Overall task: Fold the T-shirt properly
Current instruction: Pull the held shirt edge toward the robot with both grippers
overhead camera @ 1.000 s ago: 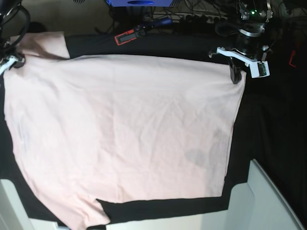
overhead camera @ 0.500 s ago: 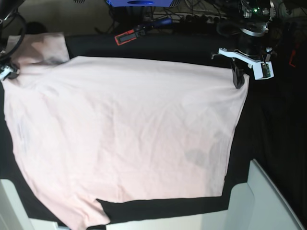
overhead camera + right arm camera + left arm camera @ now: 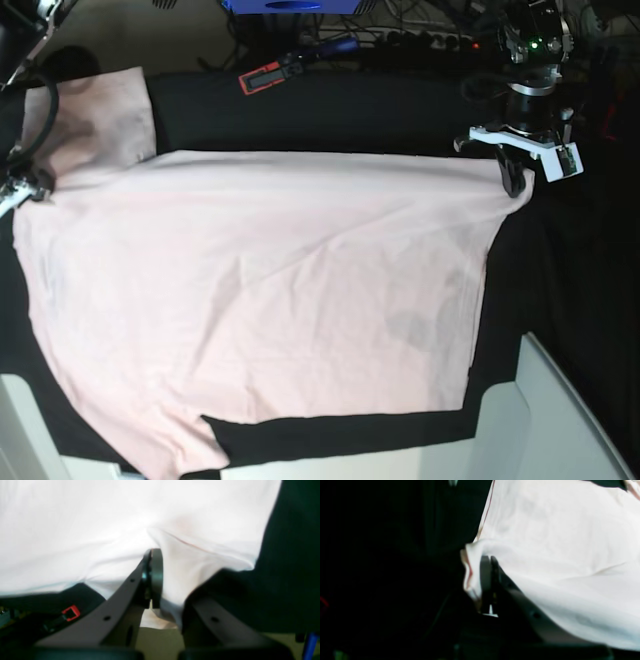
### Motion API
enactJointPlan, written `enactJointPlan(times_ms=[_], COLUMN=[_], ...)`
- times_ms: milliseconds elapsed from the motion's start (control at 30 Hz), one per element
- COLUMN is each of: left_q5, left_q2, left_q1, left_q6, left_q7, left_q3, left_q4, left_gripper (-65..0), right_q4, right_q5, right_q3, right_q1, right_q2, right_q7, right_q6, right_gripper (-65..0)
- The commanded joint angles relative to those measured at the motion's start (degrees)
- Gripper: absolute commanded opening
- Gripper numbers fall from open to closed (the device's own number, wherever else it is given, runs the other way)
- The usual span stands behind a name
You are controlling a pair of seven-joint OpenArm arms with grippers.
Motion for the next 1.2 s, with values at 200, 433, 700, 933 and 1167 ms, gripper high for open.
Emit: enactJointPlan(times_ms=[200, 433, 700, 933, 1167], left_q5=[-0.1, 0.0, 0.4, 0.2, 0.1], left_q2=[-0.2, -0.2, -0.6, -0.3, -0.5], left_q1=[-0.9, -1.1, -0.4, -0.7, 1.6], left_q6=[0.3, 0.3, 0.3, 0.3, 0.3], left_q7=[-1.6, -1.6, -1.5, -1.5, -1.5], left_q3=[0.3, 0.4, 6.0, 5.6, 5.6], left_q4=[-1.6, -1.5, -1.6, -1.2, 1.0], left_gripper=[-65.0, -65.0, -65.0, -65.0, -65.0], right_q4=[-0.7, -2.9, -2.9, -2.9, -2.9], right_q5=[0.4, 0.5, 0.4, 0.4, 0.4], right_q3=[-0.4, -0.1, -0.4, -2.1, -2.2], right_q1=[1.4, 3.2, 3.1, 4.5, 2.0], right_q2=[3.7, 6.2, 6.8, 6.6, 6.2], right_q7=[0.9, 0.9, 1.0, 1.0, 0.6], right_q6=[0.0, -2.5, -2.5, -2.6, -2.6], right_gripper=[-65.0, -65.0, -65.0, -65.0, -65.0])
